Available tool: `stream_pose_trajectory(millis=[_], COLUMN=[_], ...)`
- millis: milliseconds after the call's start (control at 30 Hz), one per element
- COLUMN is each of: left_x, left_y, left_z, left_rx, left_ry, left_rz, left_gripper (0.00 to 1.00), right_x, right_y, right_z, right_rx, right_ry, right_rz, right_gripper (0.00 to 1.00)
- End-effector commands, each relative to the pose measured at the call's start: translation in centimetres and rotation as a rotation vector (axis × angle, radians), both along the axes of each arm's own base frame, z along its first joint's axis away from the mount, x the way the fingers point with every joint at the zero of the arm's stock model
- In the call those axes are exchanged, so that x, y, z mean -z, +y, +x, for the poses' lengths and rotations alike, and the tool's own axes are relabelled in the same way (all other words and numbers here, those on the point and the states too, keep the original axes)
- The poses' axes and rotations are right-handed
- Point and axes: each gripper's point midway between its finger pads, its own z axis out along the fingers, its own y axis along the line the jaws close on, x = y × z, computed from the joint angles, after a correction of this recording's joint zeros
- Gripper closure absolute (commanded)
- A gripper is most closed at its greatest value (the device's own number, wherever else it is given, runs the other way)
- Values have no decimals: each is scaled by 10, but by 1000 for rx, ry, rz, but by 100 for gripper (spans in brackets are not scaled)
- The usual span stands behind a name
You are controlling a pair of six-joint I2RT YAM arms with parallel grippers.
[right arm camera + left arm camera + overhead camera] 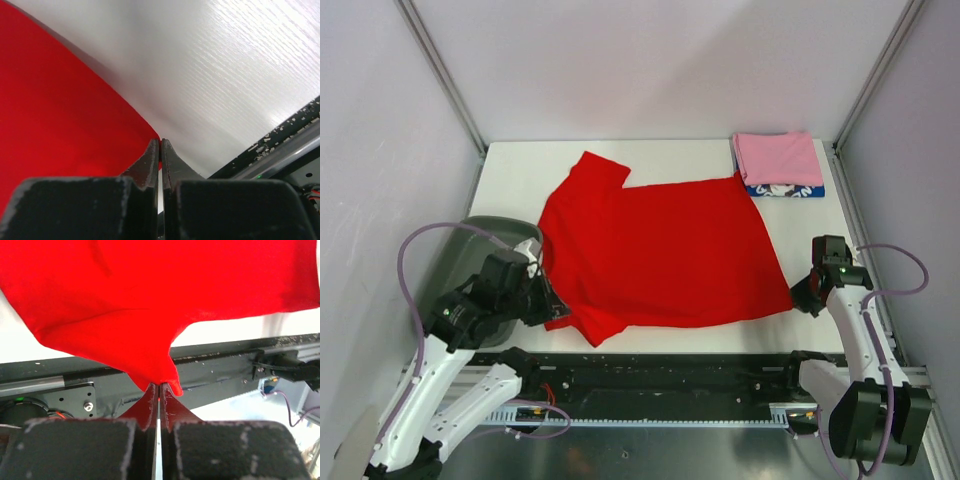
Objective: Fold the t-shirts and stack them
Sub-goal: Fold the flattened tshirt in 1/3 of the way
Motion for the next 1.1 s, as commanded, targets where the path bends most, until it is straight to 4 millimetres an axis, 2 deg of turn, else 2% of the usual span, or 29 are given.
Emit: stream_pose_trajectory(millis=[0, 200, 333, 500, 633, 767, 1067], left_x=[-2, -22, -12, 0, 3, 6, 9], left_y=[8, 7, 6, 13, 25, 31, 34], left_z=[34, 113, 155, 193, 211, 226, 242], left_rx=[-81, -225, -297, -347, -374, -366, -345], left_ry=[-57, -209, -212, -192, -183, -178, -176], left_rz=[85, 151, 177, 208, 220, 230, 251], left_gripper=[100, 100, 100, 100, 100, 100, 100], right_x=[-11, -19, -16, -4, 7, 13, 5], right_y=[-2, 6, 16, 28, 29, 27, 12], right_z=[35, 103, 140, 177, 194, 200, 203], right_rx=[-57, -184, -247, -301, -296, -287, -245], right_ry=[-90, -236, -240, -228, -217, -209, -233], right_rz=[-7, -8, -21, -18, -10, -21, -52], right_gripper=[100, 100, 100, 100, 100, 100, 100])
